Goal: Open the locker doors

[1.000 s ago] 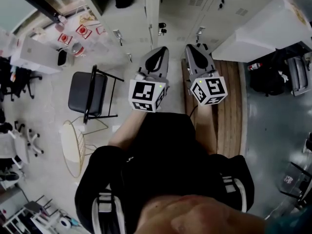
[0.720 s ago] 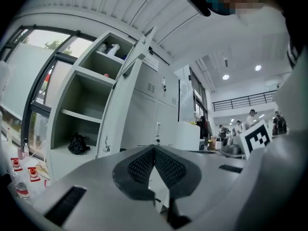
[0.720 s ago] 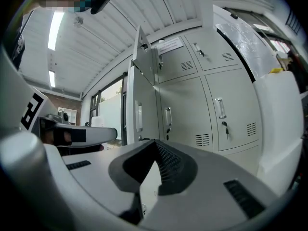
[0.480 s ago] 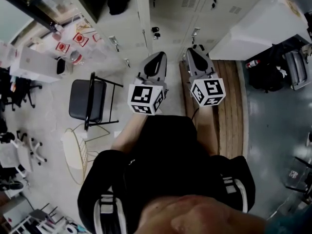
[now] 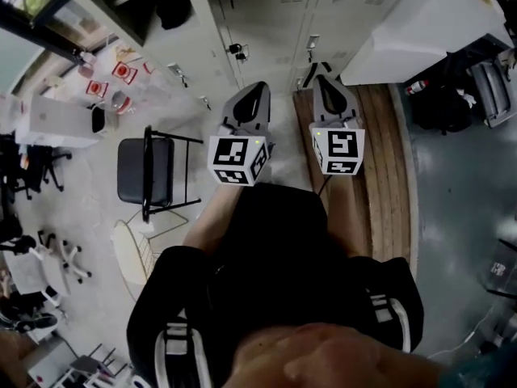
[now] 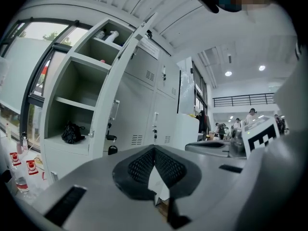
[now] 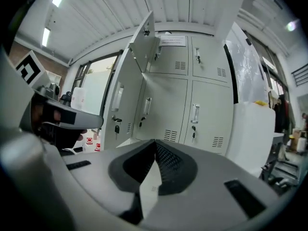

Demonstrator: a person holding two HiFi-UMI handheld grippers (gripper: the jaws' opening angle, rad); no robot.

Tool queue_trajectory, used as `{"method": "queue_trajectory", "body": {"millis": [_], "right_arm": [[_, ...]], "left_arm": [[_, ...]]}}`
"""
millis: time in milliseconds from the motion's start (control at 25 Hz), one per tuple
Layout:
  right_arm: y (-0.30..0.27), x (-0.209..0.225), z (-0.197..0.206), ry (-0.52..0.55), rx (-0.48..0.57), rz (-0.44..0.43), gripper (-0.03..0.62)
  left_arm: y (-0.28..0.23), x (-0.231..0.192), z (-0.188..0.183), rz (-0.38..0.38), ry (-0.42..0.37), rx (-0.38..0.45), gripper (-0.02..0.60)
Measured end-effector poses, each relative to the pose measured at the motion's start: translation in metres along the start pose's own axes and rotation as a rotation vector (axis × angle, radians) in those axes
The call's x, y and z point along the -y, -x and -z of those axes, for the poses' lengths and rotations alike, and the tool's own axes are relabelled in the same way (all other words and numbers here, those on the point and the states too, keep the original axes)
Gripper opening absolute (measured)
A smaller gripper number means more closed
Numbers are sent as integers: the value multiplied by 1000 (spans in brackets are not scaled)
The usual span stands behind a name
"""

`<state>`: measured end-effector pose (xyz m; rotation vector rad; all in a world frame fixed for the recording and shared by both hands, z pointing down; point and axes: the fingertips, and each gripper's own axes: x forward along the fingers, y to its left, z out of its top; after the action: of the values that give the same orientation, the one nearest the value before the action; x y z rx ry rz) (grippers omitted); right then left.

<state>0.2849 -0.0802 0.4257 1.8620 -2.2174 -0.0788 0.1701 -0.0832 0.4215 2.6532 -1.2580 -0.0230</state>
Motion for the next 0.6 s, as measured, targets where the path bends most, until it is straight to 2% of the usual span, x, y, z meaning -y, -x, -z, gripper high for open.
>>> {"method": "queue_trajectory", "body": {"millis": [240,400,600], "right_arm": [[-4,38,18,-61,-16,57,18],[-20,60,28,-105,-16,58,18],[-56,96,35,-132,-14,64,18]], "left_arm": [[-43,15,7,39,-28,-22,9],[-77,21,15,71,-46,-35,9],[-133,24,18,97,22,-40,9]]}}
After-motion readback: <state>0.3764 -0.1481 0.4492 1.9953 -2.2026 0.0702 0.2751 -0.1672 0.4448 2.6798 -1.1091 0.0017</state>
